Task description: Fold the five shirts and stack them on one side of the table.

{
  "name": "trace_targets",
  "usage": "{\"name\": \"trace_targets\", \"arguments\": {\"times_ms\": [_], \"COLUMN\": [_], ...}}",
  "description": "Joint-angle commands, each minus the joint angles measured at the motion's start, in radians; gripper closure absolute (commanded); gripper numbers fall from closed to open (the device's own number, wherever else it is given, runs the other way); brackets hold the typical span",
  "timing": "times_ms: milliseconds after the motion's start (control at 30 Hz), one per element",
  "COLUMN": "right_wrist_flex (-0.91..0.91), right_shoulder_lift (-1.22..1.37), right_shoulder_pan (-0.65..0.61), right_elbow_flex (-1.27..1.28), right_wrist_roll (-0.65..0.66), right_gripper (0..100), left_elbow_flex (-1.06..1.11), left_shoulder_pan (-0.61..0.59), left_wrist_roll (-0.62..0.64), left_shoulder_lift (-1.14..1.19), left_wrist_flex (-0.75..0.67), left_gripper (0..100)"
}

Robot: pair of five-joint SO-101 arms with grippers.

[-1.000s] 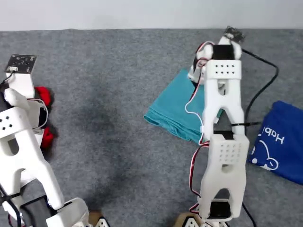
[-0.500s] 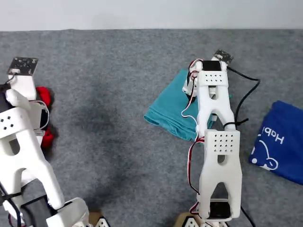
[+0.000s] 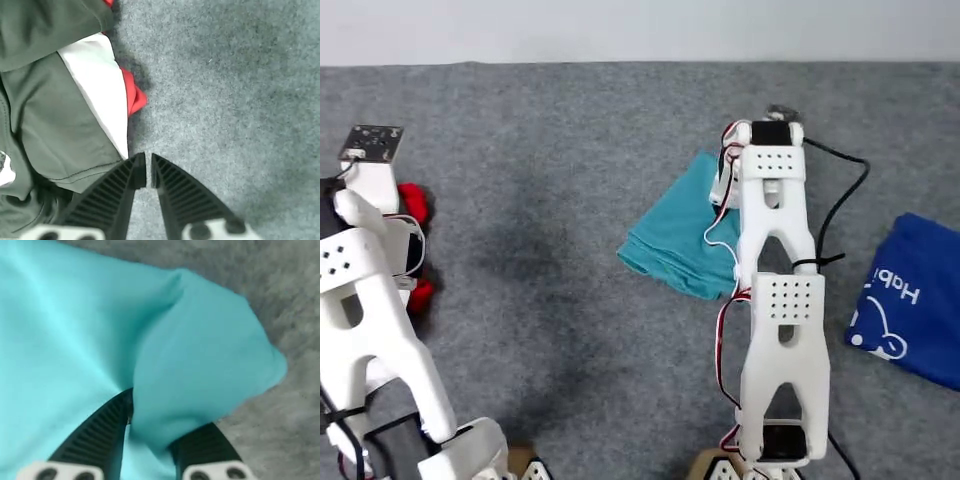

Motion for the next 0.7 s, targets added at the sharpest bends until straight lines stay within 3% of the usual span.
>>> {"name": "trace_targets", "arguments": {"times_ms": [0, 367, 667], "right_wrist_flex": [0.045, 0.042, 0.042], "right_shoulder_lift": [-0.162, -0.656, -0.776], "right_shoulder_pan": [0.027, 0.180, 0.378], "right_elbow_flex": [-0.002, 0.456, 0.512], "right_wrist_roll": [0.092, 0.374, 0.551], "right_gripper": [99.0, 99.0, 99.0], "left_elbow_flex": [-0.008, -0.010, -0.010], "left_shoulder_pan": [0.003, 0.002, 0.006], "left_wrist_roll": [-0.025, -0.025, -0.025], "left_shoulder_lift": [-0.034, -0.034, -0.034], "left_wrist_flex": [0.015, 0.015, 0.015], "left_gripper": [97, 97, 97]}}
